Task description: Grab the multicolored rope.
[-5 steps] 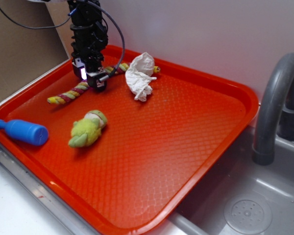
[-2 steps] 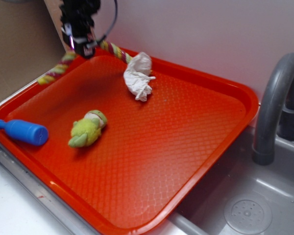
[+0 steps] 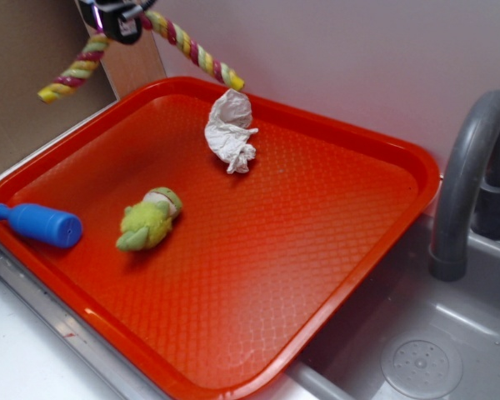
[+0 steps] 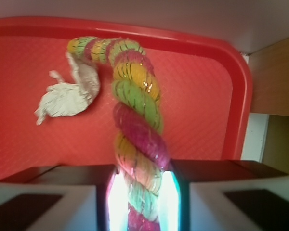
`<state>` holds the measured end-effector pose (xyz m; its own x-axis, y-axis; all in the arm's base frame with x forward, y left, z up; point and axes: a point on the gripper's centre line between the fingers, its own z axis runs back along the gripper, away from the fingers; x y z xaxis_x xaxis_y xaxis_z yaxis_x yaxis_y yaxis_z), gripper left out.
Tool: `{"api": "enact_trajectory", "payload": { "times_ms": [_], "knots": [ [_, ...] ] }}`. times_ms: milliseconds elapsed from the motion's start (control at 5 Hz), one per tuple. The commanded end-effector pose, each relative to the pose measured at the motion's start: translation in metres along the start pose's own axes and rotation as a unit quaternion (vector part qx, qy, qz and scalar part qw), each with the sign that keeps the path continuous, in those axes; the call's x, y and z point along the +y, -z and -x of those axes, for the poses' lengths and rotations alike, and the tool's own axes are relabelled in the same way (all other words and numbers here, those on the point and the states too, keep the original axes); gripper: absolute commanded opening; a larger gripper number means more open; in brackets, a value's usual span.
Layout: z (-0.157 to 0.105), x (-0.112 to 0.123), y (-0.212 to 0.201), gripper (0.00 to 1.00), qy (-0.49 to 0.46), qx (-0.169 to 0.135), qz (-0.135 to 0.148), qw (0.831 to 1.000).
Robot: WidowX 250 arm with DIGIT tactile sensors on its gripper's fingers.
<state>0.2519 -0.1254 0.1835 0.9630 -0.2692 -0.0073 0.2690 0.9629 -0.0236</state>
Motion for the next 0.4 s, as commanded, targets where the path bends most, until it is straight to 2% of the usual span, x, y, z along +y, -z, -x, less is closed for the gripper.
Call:
{"api": "enact_trajectory", "payload": {
  "times_ms": [0, 200],
  "knots": [
    [0.043, -0.005, -0.075, 0.0, -0.007, -0.135, 0.024, 0.991],
    [0.035, 0.005, -0.063, 0.0, -0.027, -0.095, 0.054, 0.994]
  ]
}}
